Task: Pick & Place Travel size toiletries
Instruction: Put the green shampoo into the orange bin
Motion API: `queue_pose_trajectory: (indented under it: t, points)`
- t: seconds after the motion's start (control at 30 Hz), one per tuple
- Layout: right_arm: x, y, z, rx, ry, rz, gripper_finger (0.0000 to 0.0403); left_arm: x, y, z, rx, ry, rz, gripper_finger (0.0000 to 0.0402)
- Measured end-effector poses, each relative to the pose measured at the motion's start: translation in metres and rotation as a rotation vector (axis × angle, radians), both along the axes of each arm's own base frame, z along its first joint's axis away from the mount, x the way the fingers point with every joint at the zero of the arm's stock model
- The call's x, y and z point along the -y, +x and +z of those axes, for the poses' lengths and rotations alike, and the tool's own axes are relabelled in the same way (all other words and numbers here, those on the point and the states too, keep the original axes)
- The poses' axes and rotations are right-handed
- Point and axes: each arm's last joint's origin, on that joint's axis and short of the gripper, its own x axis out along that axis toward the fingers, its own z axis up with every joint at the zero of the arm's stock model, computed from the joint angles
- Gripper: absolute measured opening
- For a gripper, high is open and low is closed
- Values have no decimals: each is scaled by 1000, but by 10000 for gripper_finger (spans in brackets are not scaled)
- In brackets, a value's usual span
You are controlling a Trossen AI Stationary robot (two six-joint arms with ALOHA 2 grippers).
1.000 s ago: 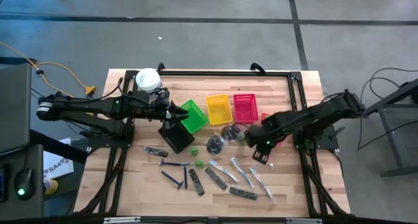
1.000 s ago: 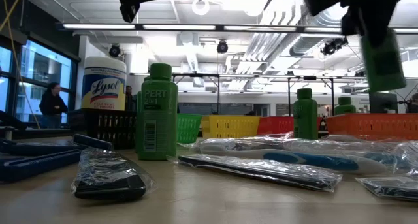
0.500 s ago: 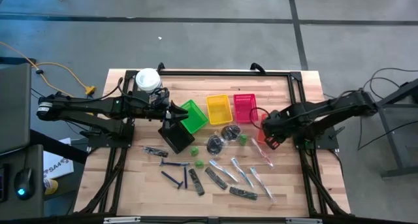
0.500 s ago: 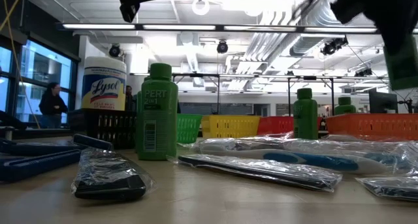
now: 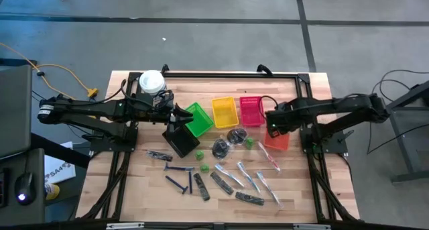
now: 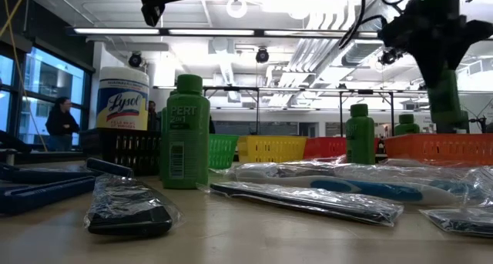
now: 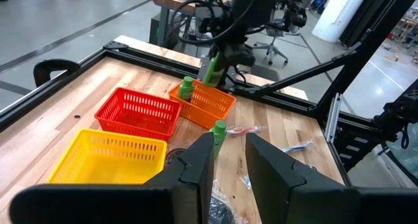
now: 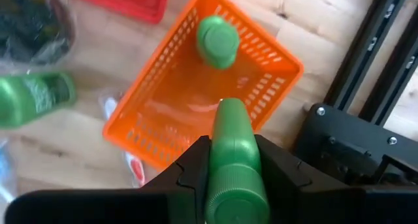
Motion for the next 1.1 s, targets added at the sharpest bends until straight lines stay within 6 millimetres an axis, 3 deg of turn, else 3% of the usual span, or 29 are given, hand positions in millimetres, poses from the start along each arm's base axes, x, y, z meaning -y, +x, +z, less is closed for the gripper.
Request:
queue_pose_trajectory:
  t: [0.27,0.53,0.8,1.1]
  points:
    - [16,-5,-19,-40,-37,-143,89,0,0,0,0,0,0,86]
    - [28,-3,-42,25,-46,-224,98,0,0,0,0,0,0,86]
    - [32,-5,-56,28,-38,-215,98,0,0,0,0,0,1,86]
    - [32,-3,-59,49,-48,-209,104,0,0,0,0,0,0,86]
